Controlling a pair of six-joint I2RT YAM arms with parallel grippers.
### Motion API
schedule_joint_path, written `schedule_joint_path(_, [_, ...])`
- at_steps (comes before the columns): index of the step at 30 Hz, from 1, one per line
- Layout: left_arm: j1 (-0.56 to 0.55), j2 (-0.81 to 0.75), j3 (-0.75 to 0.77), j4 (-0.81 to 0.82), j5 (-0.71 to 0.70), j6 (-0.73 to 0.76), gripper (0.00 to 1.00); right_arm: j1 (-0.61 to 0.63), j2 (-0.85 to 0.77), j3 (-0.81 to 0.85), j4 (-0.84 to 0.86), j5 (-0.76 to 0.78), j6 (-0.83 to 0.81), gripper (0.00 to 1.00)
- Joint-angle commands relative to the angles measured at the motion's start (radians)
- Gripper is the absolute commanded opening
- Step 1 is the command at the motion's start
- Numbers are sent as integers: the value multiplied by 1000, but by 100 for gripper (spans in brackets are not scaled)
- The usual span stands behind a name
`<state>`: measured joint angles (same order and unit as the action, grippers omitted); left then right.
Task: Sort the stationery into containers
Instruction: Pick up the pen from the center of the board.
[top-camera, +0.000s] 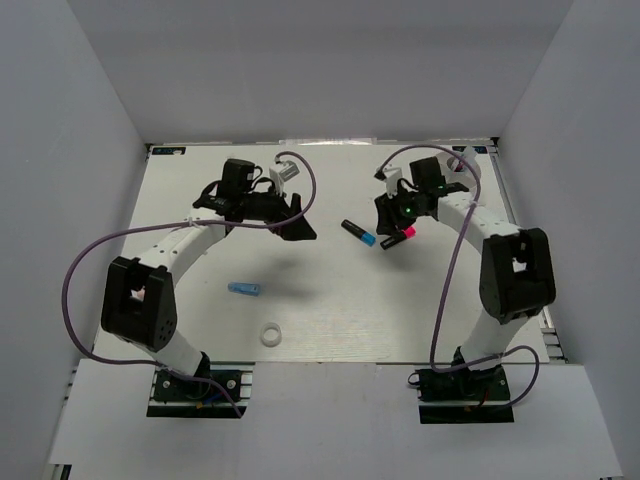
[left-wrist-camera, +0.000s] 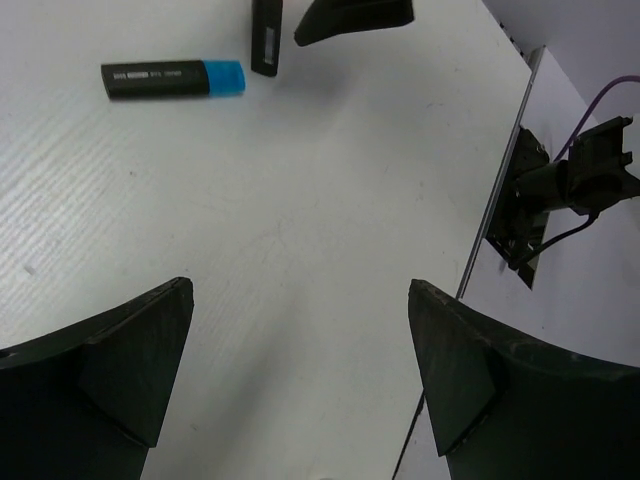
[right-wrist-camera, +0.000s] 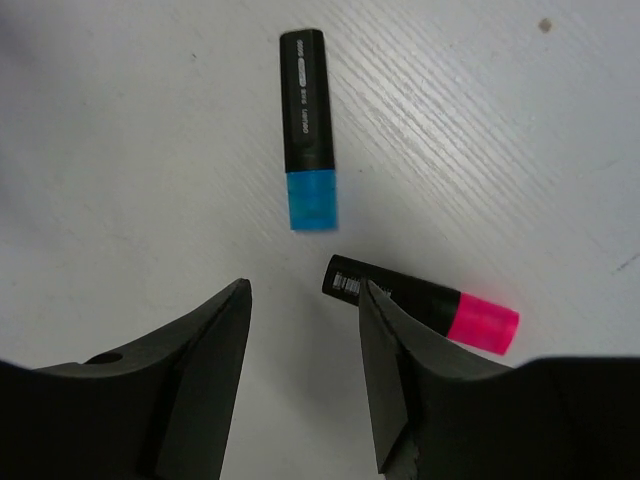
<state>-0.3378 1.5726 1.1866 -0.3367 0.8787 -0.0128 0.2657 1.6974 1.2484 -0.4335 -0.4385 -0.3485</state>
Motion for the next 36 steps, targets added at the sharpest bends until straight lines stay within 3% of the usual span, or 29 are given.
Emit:
schedule_joint_path(1, [-1,-49,-16,18,-7,-27,98,33,65,39,70,87,-27,53])
schedule_joint_path(17, [-1,-97,-30,19,-69,4,98,130,261,144,85,199,-107,57])
schedule_joint_path(36, [8,-126,-64,34,-83,10,98,159,286,97,44,198,-182,55])
